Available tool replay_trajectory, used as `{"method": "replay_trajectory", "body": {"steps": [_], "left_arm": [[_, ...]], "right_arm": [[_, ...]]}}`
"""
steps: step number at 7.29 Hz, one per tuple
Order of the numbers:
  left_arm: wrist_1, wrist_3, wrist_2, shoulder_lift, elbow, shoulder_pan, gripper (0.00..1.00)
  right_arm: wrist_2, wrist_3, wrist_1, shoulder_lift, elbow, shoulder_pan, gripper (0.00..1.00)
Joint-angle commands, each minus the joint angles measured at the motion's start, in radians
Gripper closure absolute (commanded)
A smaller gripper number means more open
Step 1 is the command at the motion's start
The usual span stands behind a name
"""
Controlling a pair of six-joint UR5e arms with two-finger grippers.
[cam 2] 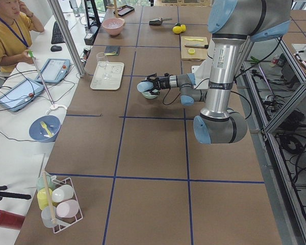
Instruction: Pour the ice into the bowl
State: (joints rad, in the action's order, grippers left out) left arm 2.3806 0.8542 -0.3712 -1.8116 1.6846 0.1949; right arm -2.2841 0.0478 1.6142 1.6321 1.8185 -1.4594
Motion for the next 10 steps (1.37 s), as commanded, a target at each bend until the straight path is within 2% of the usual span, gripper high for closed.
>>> {"method": "replay_trajectory", "body": {"steps": [1, 3, 5, 7, 8, 10], "left_arm": [[0.002, -0.001, 0.000, 0.000, 0.001, 0.000, 0.99], [0.055, -0.004, -0.002, 0.000, 0.018, 0.000, 1.00], [0.319, -0.004, -0.020, 0.003, 0.011, 0.000, 1.00], [0.498, -0.109, -0.122, 0.012, 0.014, 0.001, 1.00], [0.538, -0.270, -0.161, 0.014, 0.014, 0.004, 1.00], [0.549, -0.745, -0.222, 0.011, 0.015, 0.003, 1.00]], "right_arm": [[0.000, 0.000, 0.000, 0.000, 0.001, -0.001, 0.00], [0.000, 0.000, 0.000, 0.000, -0.001, -0.001, 0.00], [0.000, 0.001, 0.000, 0.000, -0.001, -0.001, 0.00], [0.000, 0.001, 0.000, 0.002, -0.001, -0.002, 0.00], [0.000, 0.001, 0.000, 0.005, 0.001, -0.002, 0.00], [0.000, 0.003, 0.000, 0.005, 0.001, -0.002, 0.00]]}}
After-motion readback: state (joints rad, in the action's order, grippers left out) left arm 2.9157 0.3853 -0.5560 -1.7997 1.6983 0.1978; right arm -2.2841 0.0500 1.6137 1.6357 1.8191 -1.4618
